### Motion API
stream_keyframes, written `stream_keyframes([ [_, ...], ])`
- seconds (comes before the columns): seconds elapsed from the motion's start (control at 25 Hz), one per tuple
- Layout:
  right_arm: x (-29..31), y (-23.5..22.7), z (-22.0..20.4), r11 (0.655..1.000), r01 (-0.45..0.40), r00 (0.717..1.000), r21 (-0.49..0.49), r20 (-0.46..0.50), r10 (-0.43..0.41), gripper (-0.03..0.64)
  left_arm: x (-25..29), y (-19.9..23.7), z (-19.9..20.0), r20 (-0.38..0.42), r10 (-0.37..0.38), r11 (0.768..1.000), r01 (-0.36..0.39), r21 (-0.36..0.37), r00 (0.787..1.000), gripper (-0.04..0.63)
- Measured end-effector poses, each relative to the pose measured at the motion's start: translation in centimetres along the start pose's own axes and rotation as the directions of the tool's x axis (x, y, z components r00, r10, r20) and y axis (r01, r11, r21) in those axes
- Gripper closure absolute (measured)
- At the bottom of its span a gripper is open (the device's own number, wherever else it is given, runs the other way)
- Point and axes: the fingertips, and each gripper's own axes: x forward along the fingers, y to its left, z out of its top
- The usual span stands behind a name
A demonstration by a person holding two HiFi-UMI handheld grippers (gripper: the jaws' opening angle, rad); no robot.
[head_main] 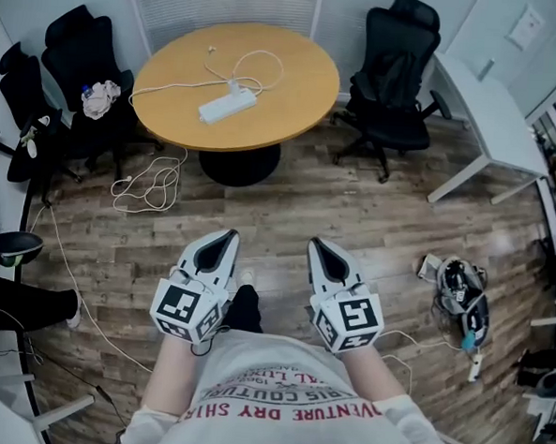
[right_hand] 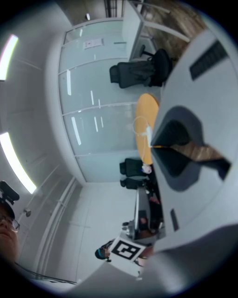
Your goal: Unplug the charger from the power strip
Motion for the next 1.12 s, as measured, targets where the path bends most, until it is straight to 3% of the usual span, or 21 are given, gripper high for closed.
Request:
stream_keyframes([
  [0.6, 25.1, -4.9, 6.1, 1.0, 0.0, 0.999, -0.025, -0.05, -0.002, 0.588, 13.8, 21.1, 5.3, 0.016, 0.045, 0.999, -0.045, -0.009, 0.999, 0.563],
  [0.84, 31.3, -5.4, 5.3, 0.998, -0.049, 0.994, -0.025, -0.102, 0.046, 0.588, 15.8, 25.9, 4.0, -0.021, 0.097, 0.994, -0.098, -0.043, 0.995, 0.563],
  [1.12, 39.3, -7.5, 6.5, 0.988, -0.137, 0.986, -0.074, -0.108, 0.128, 0.588, 18.9, 30.9, 3.7, -0.027, 0.221, 0.973, -0.222, -0.059, 0.975, 0.563],
])
